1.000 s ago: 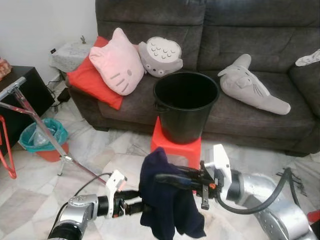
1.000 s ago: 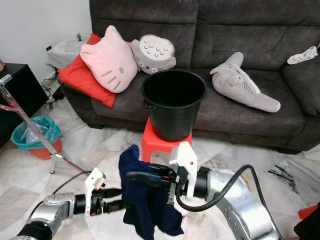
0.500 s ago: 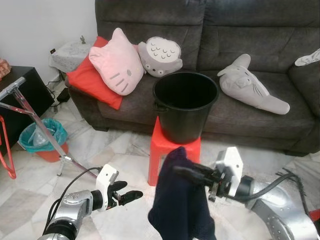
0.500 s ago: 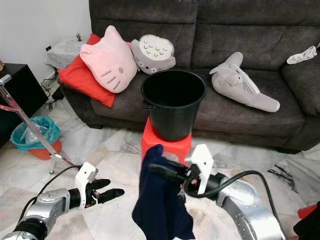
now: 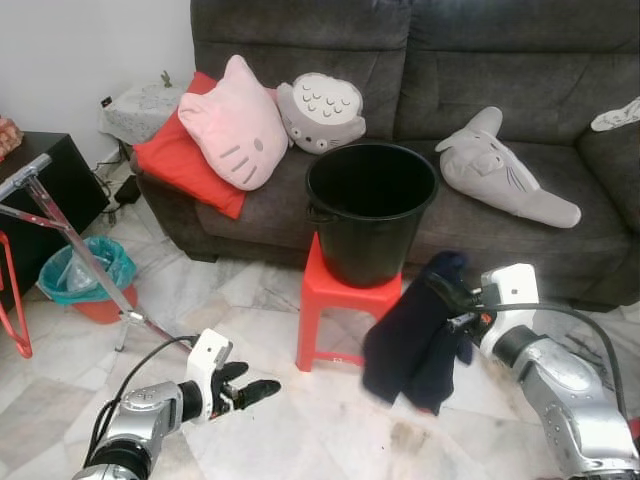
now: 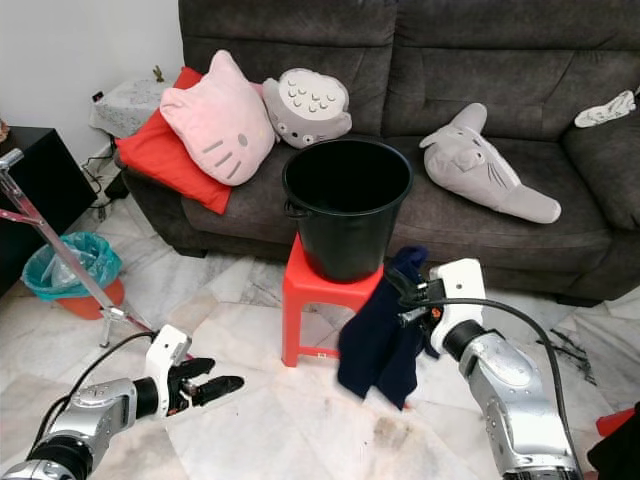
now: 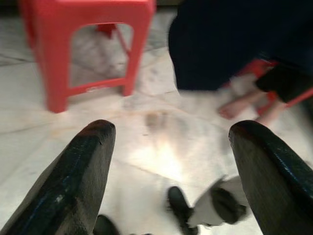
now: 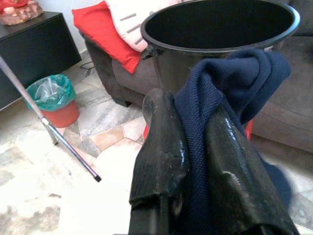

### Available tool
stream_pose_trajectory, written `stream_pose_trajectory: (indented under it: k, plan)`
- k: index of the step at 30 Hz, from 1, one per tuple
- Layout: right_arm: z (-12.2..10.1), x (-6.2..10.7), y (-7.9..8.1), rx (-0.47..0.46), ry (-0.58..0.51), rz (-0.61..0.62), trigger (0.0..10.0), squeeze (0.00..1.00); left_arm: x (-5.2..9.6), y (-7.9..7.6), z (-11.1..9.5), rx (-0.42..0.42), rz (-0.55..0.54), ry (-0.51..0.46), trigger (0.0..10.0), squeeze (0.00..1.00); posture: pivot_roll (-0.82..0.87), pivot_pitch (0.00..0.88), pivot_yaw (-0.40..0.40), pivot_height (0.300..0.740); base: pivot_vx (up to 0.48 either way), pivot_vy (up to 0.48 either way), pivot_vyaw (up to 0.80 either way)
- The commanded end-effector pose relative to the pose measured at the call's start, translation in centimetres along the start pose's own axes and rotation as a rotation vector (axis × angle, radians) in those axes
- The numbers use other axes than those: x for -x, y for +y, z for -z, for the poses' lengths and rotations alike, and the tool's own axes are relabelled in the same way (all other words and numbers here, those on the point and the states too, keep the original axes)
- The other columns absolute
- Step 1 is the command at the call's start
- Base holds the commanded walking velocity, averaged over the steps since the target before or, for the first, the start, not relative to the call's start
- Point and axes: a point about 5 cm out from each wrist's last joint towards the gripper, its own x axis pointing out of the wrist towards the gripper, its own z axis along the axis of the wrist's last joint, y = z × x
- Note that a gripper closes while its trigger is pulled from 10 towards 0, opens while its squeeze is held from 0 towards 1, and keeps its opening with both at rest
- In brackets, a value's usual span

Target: Hang hanger

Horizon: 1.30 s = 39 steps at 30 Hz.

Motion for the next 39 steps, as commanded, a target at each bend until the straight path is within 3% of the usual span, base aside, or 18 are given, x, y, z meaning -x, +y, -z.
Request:
stream_pose_trajectory:
  k: [1,9,16,18,21,22,29,36,39]
  plan:
    - [-1.1,-0.7,0.5,0.026,-0.048,-0.024,10.0,0.00,0.0,-0.3,-0.1,0.009,0.055,-0.002,10.0,1.00,-0.03,0.028,0.060,0.740,0.000,0.000,0.00]
    - [-1.6,-2.0,0.6,0.027,-0.058,0.008,10.0,0.00,-0.2,-0.9,0.1,0.021,0.120,0.008,10.0,1.00,-0.02,0.028,0.060,0.740,0.000,0.000,0.00]
    - [-2.1,-4.0,-0.2,0.013,-0.040,0.221,10.0,0.00,-0.9,-1.4,-0.4,0.056,0.123,-0.025,10.0,1.00,-0.02,0.029,0.059,0.740,0.000,0.000,0.00]
    - [-1.8,-4.6,-0.4,-0.010,-0.015,0.288,10.0,0.00,-1.3,-1.5,-0.8,0.055,0.117,-0.050,10.0,0.00,-0.02,0.029,0.059,0.740,0.000,0.000,0.00]
    - [-1.6,-5.3,0.3,-0.057,-0.001,0.261,10.0,0.00,-1.6,-1.9,-1.0,0.073,0.137,-0.072,10.0,0.00,-0.02,0.029,0.058,0.740,0.000,0.000,0.00]
    - [-1.6,-5.9,1.3,-0.071,-0.003,0.187,10.0,0.00,-1.8,-2.1,-1.2,0.077,0.148,-0.086,10.0,0.00,-0.02,0.029,0.057,0.740,0.000,0.000,0.00]
    - [-2.0,-6.6,4.0,-0.058,0.020,-0.060,10.0,0.00,-2.3,-2.6,-1.5,0.076,0.158,-0.100,10.0,0.00,-0.02,0.030,0.052,0.740,0.000,0.000,0.00]
    - [-0.9,-4.7,5.3,0.056,0.113,-0.321,10.0,0.00,-2.2,-2.4,-1.6,0.065,0.137,-0.111,10.0,0.00,-0.02,0.032,0.051,0.740,0.000,0.000,0.00]
    - [-0.6,-4.0,5.1,0.079,0.137,-0.358,10.0,0.00,-1.9,-2.1,-1.7,0.050,0.114,-0.108,10.0,0.00,-0.03,0.033,0.053,0.740,0.000,0.000,0.00]
